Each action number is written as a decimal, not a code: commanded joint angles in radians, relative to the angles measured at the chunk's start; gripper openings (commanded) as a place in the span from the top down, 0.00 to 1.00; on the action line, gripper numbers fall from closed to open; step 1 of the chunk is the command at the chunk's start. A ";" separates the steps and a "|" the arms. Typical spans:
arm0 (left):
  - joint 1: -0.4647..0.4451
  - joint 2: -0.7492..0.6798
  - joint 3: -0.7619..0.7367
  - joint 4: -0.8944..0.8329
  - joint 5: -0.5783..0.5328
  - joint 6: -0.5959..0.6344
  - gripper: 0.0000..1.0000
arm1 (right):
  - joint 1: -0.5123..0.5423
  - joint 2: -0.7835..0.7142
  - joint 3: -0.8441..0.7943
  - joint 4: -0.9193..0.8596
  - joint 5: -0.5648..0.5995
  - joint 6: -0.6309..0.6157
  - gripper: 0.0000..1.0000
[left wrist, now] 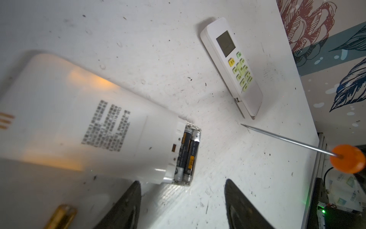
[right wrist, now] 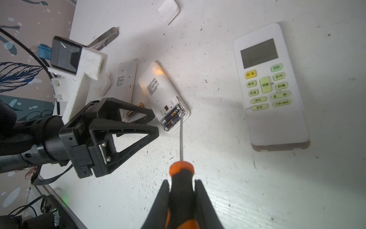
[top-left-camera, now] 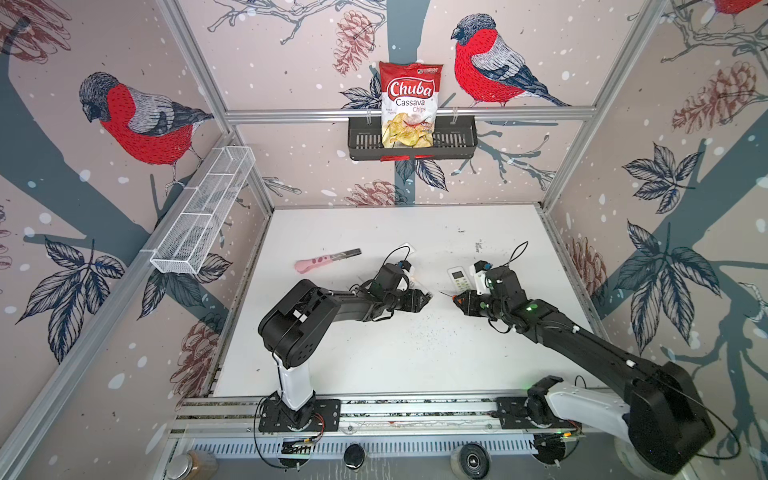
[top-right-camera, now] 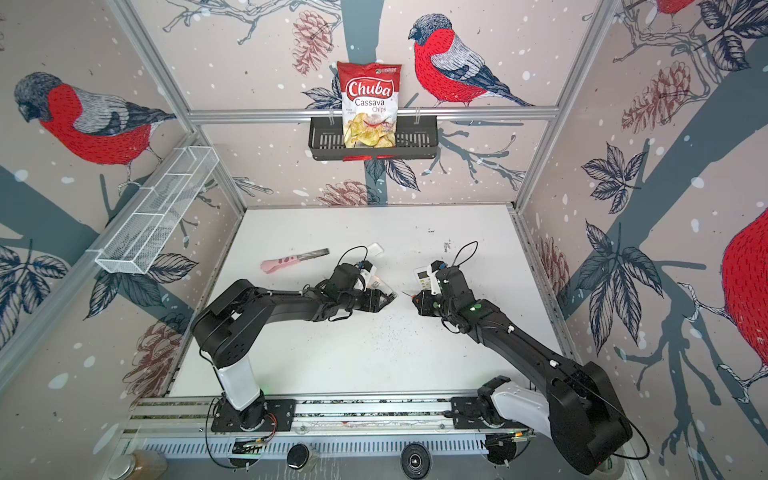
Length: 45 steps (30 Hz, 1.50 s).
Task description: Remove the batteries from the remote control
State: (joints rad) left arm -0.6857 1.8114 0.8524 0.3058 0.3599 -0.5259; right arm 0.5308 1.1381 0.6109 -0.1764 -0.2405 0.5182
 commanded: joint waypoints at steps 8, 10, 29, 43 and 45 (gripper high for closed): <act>0.009 -0.068 0.135 -0.234 -0.165 0.114 0.49 | -0.017 0.046 0.015 0.008 -0.045 -0.046 0.96; 0.020 -0.036 0.188 -0.288 -0.169 0.141 0.56 | -0.018 0.055 0.019 0.010 -0.052 -0.050 0.96; 0.026 0.104 0.310 -0.407 -0.235 0.230 0.65 | -0.020 0.097 0.010 0.053 -0.079 -0.049 0.96; 0.023 0.125 0.281 -0.387 -0.228 0.230 0.55 | -0.020 0.111 0.010 0.081 -0.086 -0.039 0.96; 0.023 0.121 0.272 -0.385 -0.228 0.228 0.53 | -0.018 0.111 0.007 0.091 -0.091 -0.037 0.96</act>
State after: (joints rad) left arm -0.6628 1.9301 1.1404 0.0147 0.1314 -0.2935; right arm 0.5114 1.2480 0.6205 -0.1200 -0.3187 0.4744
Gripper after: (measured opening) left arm 0.462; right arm 0.214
